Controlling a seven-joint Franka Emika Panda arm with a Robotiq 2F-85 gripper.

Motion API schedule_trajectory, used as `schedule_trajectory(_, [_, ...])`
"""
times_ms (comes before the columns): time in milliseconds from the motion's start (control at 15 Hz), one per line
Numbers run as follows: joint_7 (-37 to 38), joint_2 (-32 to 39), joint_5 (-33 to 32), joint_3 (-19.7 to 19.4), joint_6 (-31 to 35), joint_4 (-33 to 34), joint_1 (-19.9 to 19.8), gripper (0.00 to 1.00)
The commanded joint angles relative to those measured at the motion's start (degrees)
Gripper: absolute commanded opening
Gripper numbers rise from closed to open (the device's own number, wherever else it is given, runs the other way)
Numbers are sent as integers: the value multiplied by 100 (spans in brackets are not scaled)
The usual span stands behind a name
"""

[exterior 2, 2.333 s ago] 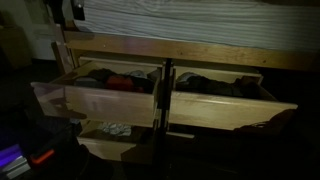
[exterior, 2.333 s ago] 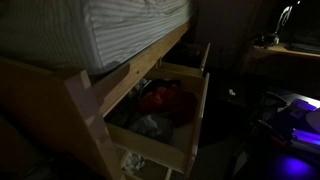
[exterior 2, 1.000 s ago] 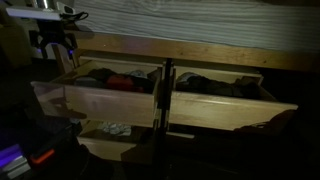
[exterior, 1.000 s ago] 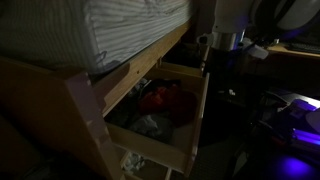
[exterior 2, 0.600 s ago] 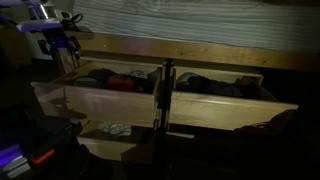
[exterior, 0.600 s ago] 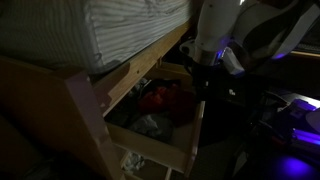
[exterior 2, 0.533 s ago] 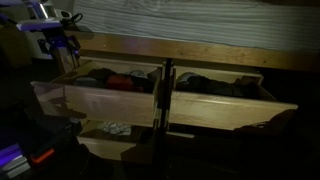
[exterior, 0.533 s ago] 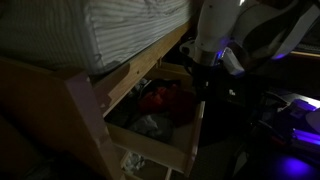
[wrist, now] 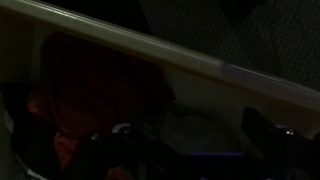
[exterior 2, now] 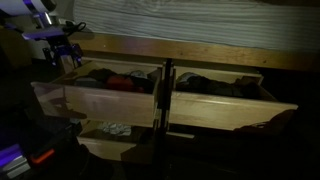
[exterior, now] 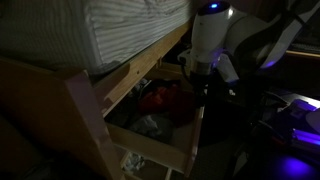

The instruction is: Move the grey piece of clothing from the left open drawer to the right open drawer.

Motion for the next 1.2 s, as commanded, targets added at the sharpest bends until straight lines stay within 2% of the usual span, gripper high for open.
schedule_trajectory(0, [812, 980, -766, -390, 263, 696, 350, 100])
schedule_trajectory(200, [1331, 1284, -830, -596, 850, 1042, 578, 100])
schedule_trajectory(333, [1371, 1378, -547, -659, 1232, 1183, 595, 100])
schedule_trajectory(400, [1201, 1365, -368, -584, 1267, 1184, 528, 100])
schedule_trajectory(467, [1149, 1305, -365, -667, 1124, 1088, 658, 100])
schedule_trajectory(733, [1128, 1320, -220, -683, 1180, 1165, 671, 100])
schedule_trajectory(800, [978, 1471, -118, -598, 1180, 1273, 581, 100])
schedule_trajectory(1000, [-477, 2215, 673, 404, 1040, 1814, -325, 100])
schedule_trajectory(1133, [-1116, 2733, 1049, 544, 866, 2263, -415, 100])
